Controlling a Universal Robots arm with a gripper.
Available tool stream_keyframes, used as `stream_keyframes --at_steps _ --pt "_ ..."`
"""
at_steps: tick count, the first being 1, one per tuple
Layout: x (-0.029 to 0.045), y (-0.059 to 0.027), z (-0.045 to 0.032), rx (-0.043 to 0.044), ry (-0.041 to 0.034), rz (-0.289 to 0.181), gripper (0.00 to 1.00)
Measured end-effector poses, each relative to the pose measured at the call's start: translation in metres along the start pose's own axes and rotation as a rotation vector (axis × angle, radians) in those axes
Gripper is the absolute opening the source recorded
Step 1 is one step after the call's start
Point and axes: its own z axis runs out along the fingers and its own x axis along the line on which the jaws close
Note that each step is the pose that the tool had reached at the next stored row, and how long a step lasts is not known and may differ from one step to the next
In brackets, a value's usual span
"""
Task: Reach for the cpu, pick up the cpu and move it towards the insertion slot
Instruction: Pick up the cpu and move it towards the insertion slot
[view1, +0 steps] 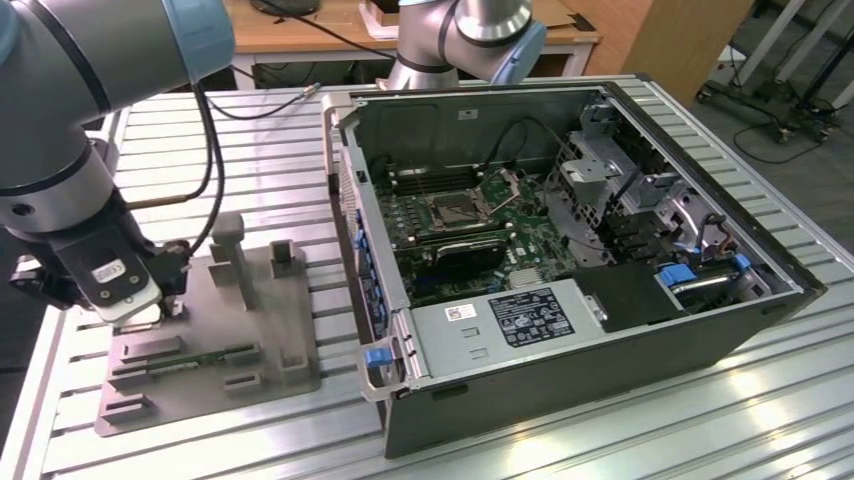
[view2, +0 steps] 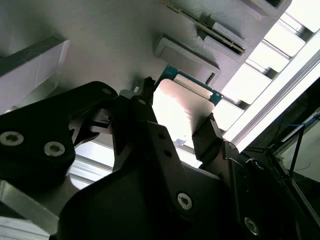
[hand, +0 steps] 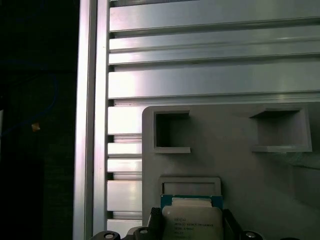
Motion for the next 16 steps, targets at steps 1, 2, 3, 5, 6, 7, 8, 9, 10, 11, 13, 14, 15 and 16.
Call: stream_keyframes --at_steps 1,2,3,5,6,7,8,9,10,11,13,14,15,16 --pt "0.0 0.0001 -0.0009 0.0 0.0 0.0 0.55" --pt "0.0 0.0001 -0.0017 0.0 0.0 0.0 0.55" --pt "0.0 0.0002 -0.0026 0.0 -0.0001 0.0 0.55" --pt "0.0 0.0003 -0.0042 -0.0001 -0.0002 0.0 0.55" --pt "0.0 0.0004 -0.0048 -0.0002 -0.0004 0.0 0.55" --pt "0.0 0.0004 -0.0055 -0.0001 -0.0003 0.0 0.55" --pt "0.0001 0.0004 -0.0061 -0.0001 -0.0003 0.0 0.55" --pt "0.0001 0.0005 -0.0067 -0.0002 -0.0004 0.0 0.55" --pt "0.0001 0.0005 -0.0074 -0.0002 -0.0004 0.0 0.55" --pt "0.0001 0.0006 -0.008 -0.0002 -0.0006 0.0 0.55" --pt "0.0001 0.0007 -0.0095 -0.0002 -0.0007 0.0 0.55" --pt "0.0001 0.0007 -0.0102 -0.0002 -0.0007 0.0 0.55" --pt "0.0001 0.0008 -0.011 -0.0003 -0.0008 0.0 0.55" --pt "0.0001 0.0008 -0.0116 -0.0003 -0.0008 0.0 0.55"
